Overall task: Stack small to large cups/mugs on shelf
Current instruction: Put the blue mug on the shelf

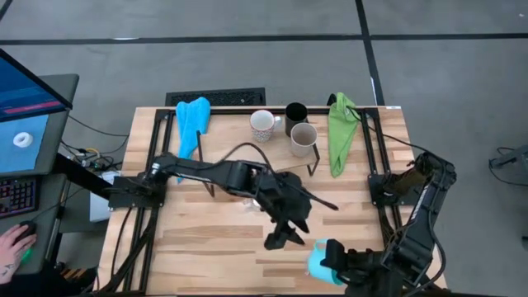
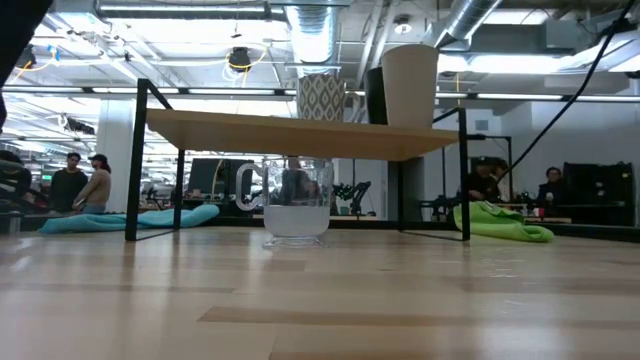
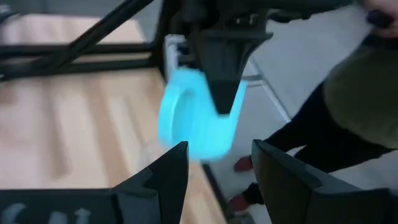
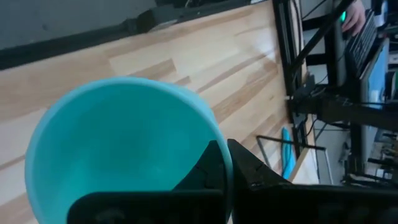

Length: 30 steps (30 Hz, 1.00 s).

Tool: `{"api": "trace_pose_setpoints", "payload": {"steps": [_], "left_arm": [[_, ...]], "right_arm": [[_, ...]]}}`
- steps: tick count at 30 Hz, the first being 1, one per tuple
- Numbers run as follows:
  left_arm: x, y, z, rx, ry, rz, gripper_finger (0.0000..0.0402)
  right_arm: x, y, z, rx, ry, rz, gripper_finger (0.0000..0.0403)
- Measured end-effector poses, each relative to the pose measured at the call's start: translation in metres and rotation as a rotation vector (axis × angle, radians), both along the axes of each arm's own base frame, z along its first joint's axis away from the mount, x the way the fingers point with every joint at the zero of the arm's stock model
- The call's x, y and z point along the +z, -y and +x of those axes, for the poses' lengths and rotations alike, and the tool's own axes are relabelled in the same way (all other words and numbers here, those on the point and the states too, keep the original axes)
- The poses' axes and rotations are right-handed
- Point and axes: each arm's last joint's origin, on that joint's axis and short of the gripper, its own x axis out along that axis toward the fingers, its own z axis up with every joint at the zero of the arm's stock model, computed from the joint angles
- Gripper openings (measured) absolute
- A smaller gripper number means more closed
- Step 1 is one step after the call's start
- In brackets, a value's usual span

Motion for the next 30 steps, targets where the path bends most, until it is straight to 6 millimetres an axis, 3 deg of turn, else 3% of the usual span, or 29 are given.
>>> {"api": "trace_pose_setpoints", "payload": {"steps": [7, 16, 23, 30], "left_arm": [[-0.029, 0.002, 0.024, -0.053, -0.015, -0.052, 0.0167], [-0.027, -0.003, 0.027, -0.076, 0.037, -0.029, 0.0167], [-0.049, 0.0, 0.037, -0.117, -0.047, -0.091, 0.0167], [-0.043, -0.002, 0.04, -0.115, 0.016, -0.106, 0.0162]], "right_arm": [[0.002, 0.001, 0.006, 0.018, 0.022, -0.001, 0.001], [0.004, -0.001, 0.009, 0.046, 0.046, -0.008, 0.001], [0.006, 0.001, 0.016, 0.059, 0.078, -0.022, 0.001], [0.006, 0.002, 0.018, 0.053, 0.082, -0.02, 0.001]]}}
